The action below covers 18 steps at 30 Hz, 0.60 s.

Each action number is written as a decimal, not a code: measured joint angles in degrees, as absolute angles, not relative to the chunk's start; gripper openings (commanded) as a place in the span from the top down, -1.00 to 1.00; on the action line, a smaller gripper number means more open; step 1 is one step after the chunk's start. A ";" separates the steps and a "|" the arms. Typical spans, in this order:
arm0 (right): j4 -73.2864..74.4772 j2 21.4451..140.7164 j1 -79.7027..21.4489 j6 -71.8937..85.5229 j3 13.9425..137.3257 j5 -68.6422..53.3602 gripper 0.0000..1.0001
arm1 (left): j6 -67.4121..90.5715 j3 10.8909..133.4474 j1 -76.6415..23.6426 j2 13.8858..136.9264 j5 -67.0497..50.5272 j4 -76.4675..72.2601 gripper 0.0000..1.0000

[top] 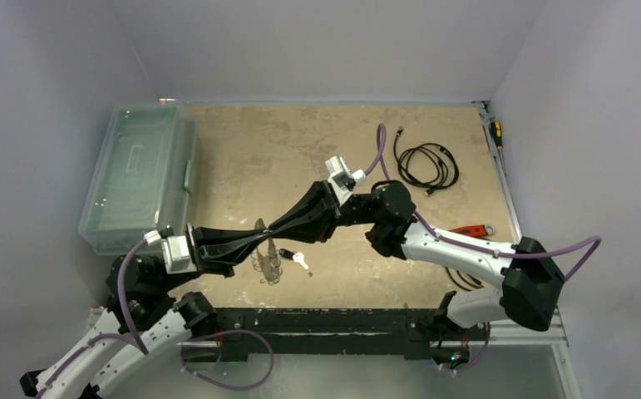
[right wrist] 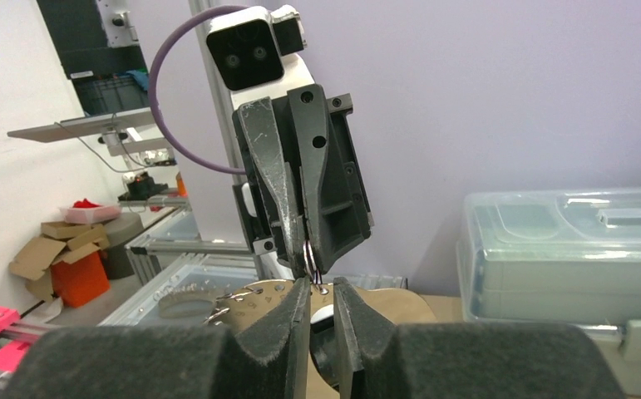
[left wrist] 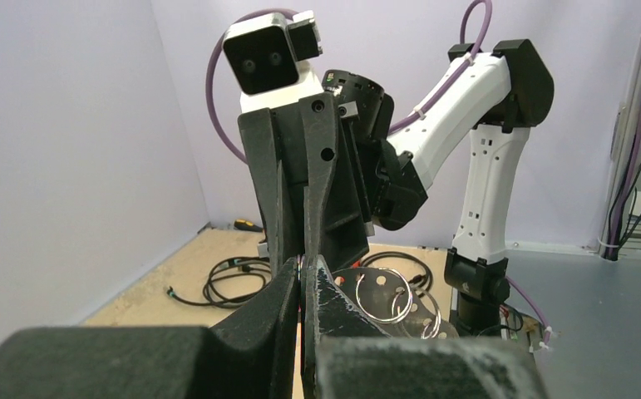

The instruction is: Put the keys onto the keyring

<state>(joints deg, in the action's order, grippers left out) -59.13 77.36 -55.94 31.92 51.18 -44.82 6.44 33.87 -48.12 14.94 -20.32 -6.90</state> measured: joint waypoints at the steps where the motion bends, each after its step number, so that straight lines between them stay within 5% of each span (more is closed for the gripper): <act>1: -58.87 77.62 -56.31 31.83 51.68 -44.84 0.58 | 6.44 33.91 -48.12 14.92 -20.32 -7.40 1.00; 7: -58.46 77.78 -57.47 31.51 52.62 -44.58 1.00 | 6.44 34.13 -48.07 14.85 -20.78 -8.84 1.00; 14: -57.80 77.84 -57.89 30.76 52.62 -44.05 1.00 | 6.42 34.13 -48.01 14.87 -20.69 -8.69 1.00; 18: -52.97 76.14 -58.30 27.18 52.62 -42.30 1.00 | 6.13 34.17 -47.99 14.87 -20.10 -7.92 0.18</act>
<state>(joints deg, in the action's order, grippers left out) -52.97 76.14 -58.30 27.18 52.62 -42.30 6.13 34.17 -47.99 14.87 -20.10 -7.92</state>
